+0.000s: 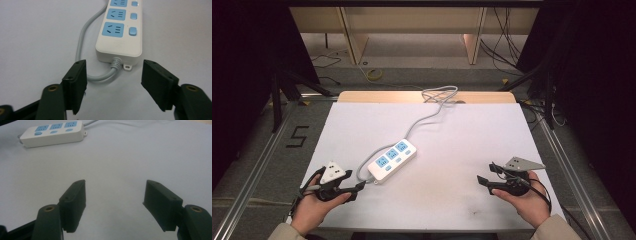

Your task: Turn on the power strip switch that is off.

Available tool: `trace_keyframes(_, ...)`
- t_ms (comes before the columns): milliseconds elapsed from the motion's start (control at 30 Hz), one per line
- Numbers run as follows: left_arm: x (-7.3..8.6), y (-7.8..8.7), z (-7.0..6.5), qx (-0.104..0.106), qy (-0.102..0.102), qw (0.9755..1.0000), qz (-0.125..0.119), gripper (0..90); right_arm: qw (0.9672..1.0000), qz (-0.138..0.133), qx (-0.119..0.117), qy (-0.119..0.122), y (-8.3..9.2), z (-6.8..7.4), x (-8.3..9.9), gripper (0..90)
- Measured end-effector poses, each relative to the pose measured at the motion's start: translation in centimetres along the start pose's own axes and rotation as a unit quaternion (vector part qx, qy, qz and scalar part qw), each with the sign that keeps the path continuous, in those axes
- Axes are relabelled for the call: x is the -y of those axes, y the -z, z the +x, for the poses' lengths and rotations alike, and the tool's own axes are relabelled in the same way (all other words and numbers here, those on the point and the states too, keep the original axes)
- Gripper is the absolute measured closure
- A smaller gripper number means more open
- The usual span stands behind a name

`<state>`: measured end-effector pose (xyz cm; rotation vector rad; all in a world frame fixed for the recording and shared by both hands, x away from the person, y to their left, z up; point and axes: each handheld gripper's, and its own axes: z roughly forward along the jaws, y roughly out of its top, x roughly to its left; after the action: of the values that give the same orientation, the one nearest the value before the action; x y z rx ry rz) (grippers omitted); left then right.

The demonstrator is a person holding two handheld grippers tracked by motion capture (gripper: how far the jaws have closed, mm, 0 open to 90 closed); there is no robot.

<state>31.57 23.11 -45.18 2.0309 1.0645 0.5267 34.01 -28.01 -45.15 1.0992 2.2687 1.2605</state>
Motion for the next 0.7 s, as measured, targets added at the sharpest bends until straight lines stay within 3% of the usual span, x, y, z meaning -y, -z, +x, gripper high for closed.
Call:
trace_keyframes(67, -0.1, 0.1, 0.0, -0.002, 0.002, 1.0000, 0.003, 46.3, 1.0000, 0.000, 0.000, 0.000, 0.0, 0.0, 0.0, 34.6)
trace_keyframes(100, -0.1, 0.1, 0.0, -0.001, 0.002, 1.0000, 0.006, 54.8, 1.0000, 0.001, -0.001, 0.002, 0.0, 0.1, -0.1, 34.6)
trace_keyframes(200, 0.1, 0.3, 0.1, 0.002, 0.001, 0.9999, 0.016, 66.4, 1.0000, 0.000, -0.001, 0.006, 0.0, 0.2, -0.1, 34.6)
trace_keyframes(233, 0.1, 0.4, 0.1, 0.002, -0.004, 0.9997, 0.022, 66.4, 1.0000, 0.000, -0.001, 0.006, 0.0, 0.2, -0.1, 34.6)
trace_keyframes(267, 0.1, 0.5, 0.2, 0.001, -0.005, 0.9997, 0.023, 77.1, 1.0000, 0.003, 0.000, 0.008, 0.1, 0.2, -0.1, 34.7)
trace_keyframes(300, 0.0, 0.6, 0.2, -0.004, -0.004, 0.9997, 0.023, 77.1, 1.0000, 0.003, 0.000, 0.008, 0.1, 0.2, -0.1, 34.7)
trace_keyframes(333, -0.1, 0.8, 0.3, -0.006, -0.003, 0.9997, 0.023, 88.3, 1.0000, 0.003, 0.001, 0.007, 0.2, 0.2, -0.1, 34.8)
trace_keyframes(433, -0.3, 0.8, 0.4, 0.008, 0.028, 0.9993, 0.022, 89.4, 1.0000, 0.003, 0.000, 0.005, 0.1, 0.2, -0.1, 34.9)
trace_keyframes(700, -1.2, 0.3, 0.0, 0.008, 0.035, 0.9992, 0.019, 89.6, 1.0000, 0.003, 0.001, 0.006, 0.0, 0.2, -0.1, 34.8)
